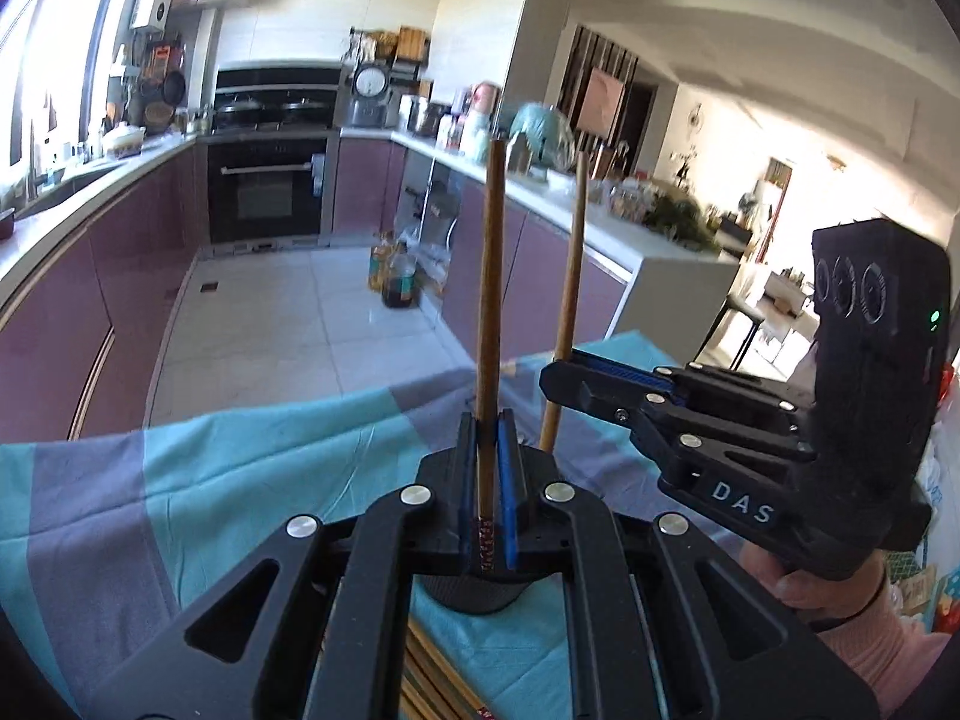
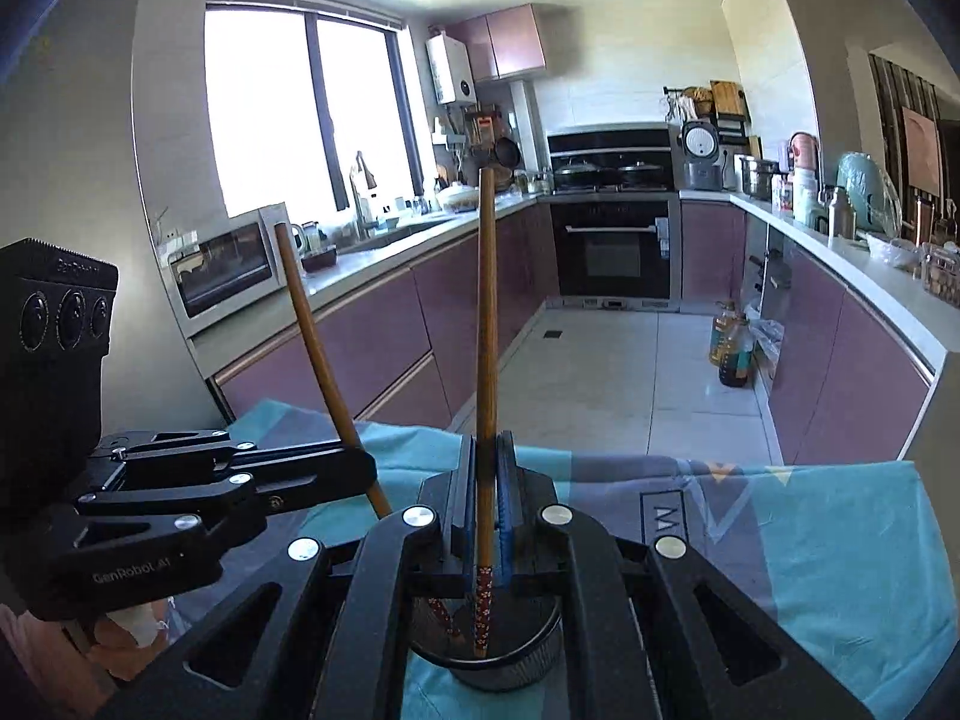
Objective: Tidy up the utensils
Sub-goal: 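Lift the held chopsticks with both grippers and lower them into the mesh cup, then open both grippers and withdraw them from the mesh cup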
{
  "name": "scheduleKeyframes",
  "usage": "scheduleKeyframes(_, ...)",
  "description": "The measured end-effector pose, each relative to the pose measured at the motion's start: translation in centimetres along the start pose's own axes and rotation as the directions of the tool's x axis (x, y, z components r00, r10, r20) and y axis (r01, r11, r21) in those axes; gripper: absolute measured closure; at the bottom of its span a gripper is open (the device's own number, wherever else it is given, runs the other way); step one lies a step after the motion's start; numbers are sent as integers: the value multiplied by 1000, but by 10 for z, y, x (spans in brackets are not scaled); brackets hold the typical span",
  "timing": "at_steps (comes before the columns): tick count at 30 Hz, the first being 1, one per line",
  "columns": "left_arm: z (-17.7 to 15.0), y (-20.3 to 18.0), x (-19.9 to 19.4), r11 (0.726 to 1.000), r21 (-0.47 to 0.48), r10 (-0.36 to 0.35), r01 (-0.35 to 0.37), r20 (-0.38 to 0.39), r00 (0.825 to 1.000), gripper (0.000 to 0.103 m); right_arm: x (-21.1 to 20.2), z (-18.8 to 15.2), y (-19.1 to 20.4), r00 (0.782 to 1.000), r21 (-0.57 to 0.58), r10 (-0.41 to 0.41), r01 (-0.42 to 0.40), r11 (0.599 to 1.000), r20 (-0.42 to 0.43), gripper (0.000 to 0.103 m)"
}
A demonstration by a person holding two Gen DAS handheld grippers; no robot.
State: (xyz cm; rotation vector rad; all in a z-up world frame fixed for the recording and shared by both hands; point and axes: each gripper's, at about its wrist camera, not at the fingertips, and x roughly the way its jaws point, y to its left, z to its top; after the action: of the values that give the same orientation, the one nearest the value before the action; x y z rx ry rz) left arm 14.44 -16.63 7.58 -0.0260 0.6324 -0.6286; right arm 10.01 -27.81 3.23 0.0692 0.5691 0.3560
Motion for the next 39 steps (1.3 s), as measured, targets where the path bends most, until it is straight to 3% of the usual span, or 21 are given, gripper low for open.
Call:
scheduleKeyframes(7,-16,4,38,1000,-8,3,-3,-76,997,95,33,-15,5,992,-12,-3,1,1000,-127,97)
scheduleKeyframes(14,-26,21,58,1000,-21,3,-5,-95,995,95,42,-15,0,991,33,-9,14,999,-131,95)
scheduleKeyframes(17,-29,26,59,1000,-31,-2,-1,-89,996,88,39,-15,-1,993,42,-13,18,999,-118,95)
scheduleKeyframes(26,-51,50,-4,994,-58,91,-89,46,995,74,5,-22,10,998,19,29,-29,999,-49,84)
scheduleKeyframes(30,-66,64,-40,990,-50,139,-135,86,987,65,-23,-33,28,996,-51,84,-85,995,-10,65)
scheduleKeyframes(33,-81,74,-54,985,-50,170,-167,70,983,63,-33,-48,43,992,-90,124,-125,988,-26,64)
scheduleKeyframes(39,-126,102,-49,979,-88,182,-185,-42,982,62,-14,-82,61,978,-81,140,-154,985,-153,64)
